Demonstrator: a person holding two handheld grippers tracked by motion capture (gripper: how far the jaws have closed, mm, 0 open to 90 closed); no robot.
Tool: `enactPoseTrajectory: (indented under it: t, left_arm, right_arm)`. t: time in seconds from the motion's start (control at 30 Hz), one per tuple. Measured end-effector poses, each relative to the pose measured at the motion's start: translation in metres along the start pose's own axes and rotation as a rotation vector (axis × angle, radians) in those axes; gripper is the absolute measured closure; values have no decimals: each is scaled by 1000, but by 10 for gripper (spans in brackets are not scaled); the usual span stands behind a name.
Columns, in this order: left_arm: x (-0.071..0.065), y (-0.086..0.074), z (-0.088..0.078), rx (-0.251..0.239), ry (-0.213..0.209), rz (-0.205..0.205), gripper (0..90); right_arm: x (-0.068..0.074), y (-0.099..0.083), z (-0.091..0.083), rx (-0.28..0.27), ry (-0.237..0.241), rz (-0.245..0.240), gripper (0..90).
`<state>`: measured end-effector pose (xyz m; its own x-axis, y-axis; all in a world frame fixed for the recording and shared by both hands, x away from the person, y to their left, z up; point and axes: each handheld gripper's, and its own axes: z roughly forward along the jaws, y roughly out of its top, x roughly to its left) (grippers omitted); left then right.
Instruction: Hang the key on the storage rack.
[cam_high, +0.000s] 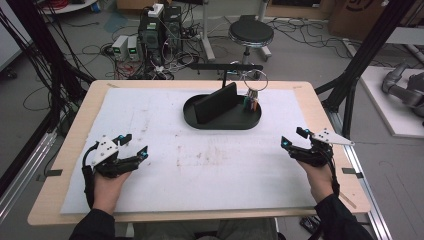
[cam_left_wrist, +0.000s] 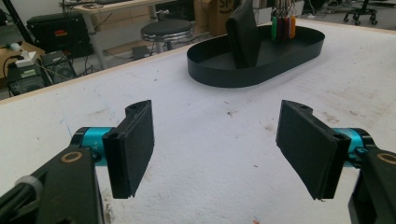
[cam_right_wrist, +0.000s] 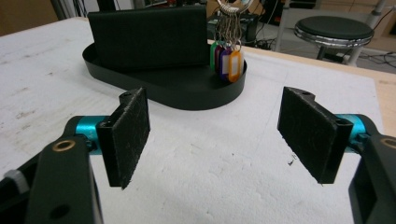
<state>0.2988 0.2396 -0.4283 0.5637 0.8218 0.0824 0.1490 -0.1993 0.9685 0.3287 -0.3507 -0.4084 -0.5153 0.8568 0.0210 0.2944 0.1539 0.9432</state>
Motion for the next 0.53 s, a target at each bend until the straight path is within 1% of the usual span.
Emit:
enactPoseTrajectory:
  t: [0.1, 0.13, 0.23, 0.33, 0.43, 0.53]
  left_arm:
    - [1, 0, -1, -1, 1, -1, 279]
    - [1, 0, -1, -1, 2, -1, 279]
    - [1, 0, 0, 1, 0, -6, 279]
    - [1, 0, 0, 4, -2, -2, 279]
    - [1, 0, 0, 5, -2, 1, 278]
    - [1, 0, 0, 3, 1, -1, 277]
  right_arm:
    - [-2, -2, 1, 22, 8, -1, 261]
    - [-3, -3, 2, 26, 8, -9, 261]
    - [-5, -5, 3, 48, 10, -6, 261]
    - [-6, -6, 4, 55, 9, -4, 261]
    - [-6, -6, 5, 59, 5, -22, 261]
    - [-6, -6, 6, 61, 7, -23, 260]
